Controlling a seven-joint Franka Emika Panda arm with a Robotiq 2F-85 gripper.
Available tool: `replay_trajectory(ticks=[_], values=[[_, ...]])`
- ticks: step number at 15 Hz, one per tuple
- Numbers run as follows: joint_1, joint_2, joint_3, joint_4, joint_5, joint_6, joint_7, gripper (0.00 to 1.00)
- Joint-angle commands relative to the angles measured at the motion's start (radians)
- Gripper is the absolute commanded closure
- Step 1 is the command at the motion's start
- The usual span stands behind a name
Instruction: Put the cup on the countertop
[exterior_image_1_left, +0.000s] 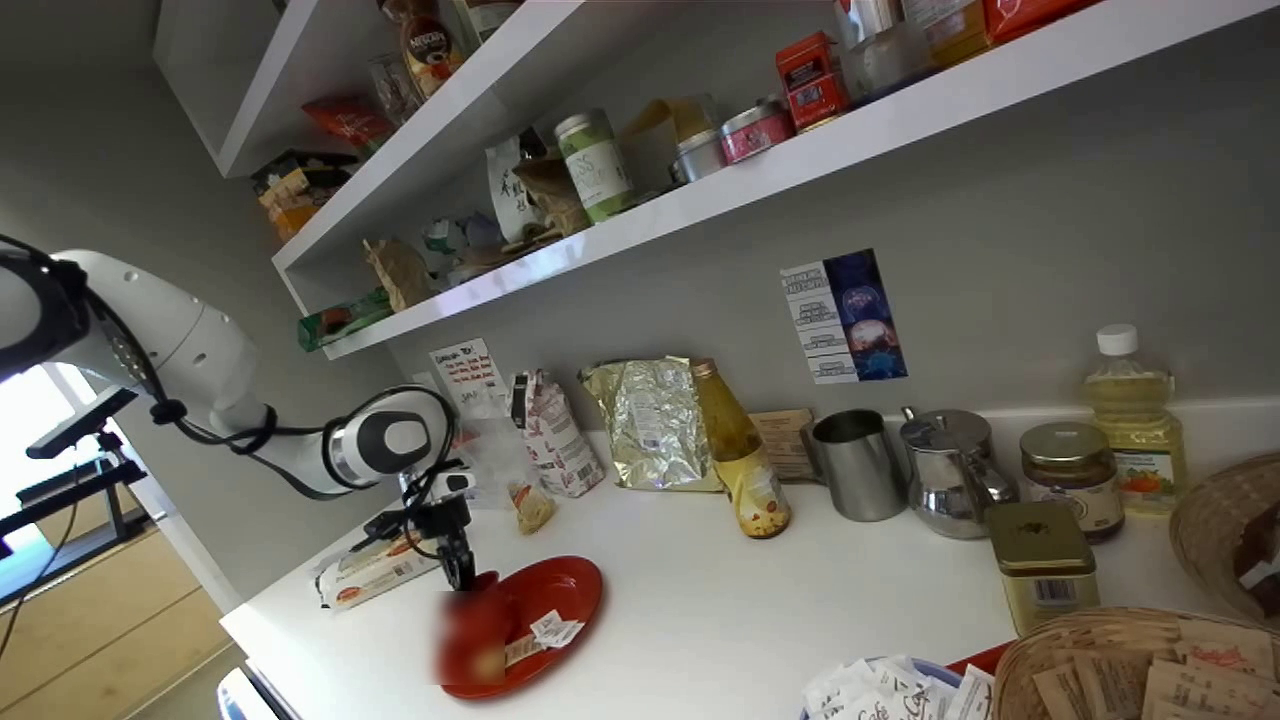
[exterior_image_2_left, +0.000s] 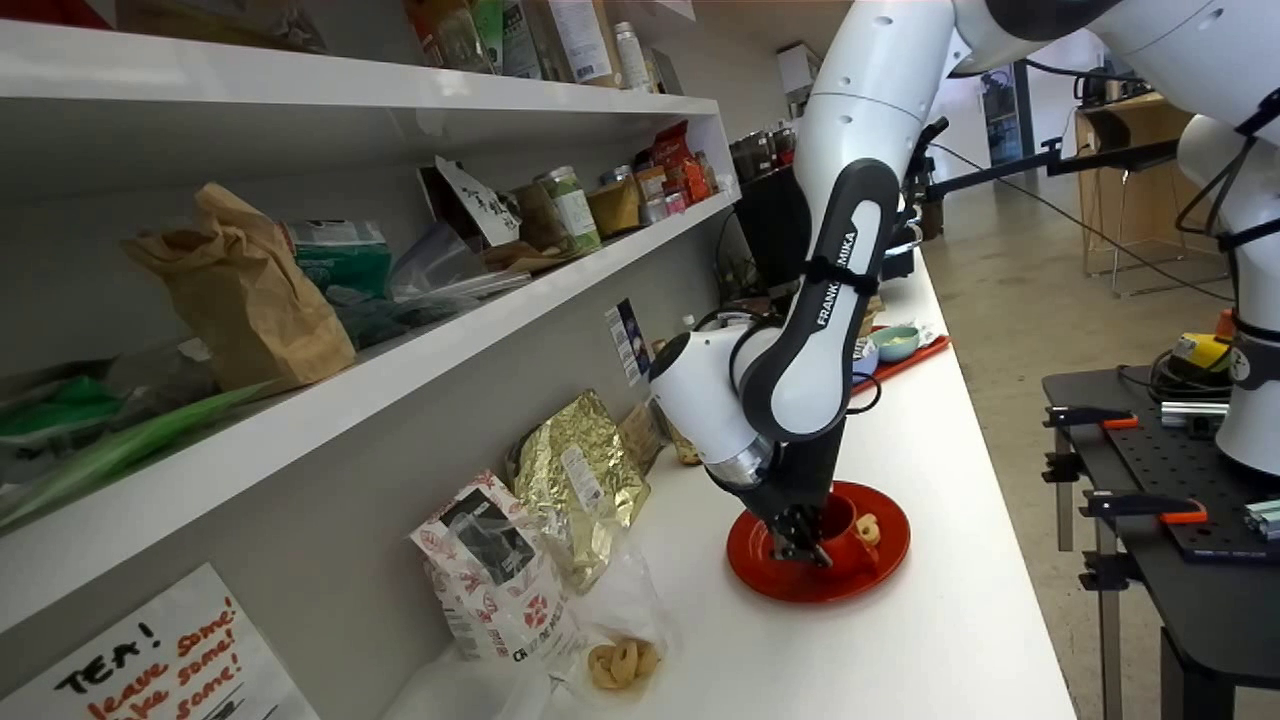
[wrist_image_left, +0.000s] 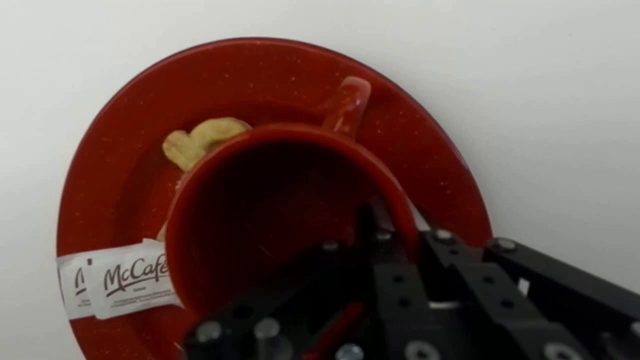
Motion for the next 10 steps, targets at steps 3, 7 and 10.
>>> replay_trajectory(ticks=[3, 7, 10], values=[[0.037, 0.002, -0.021, 0.010, -0.013, 0.002, 0.003, 0.99], [0.054, -0.040, -0.021, 0.004, -0.028, 0.003, 0.007, 0.99], [0.094, -0.077, -0.023, 0.014, -0.082, 0.002, 0.024, 0.99]])
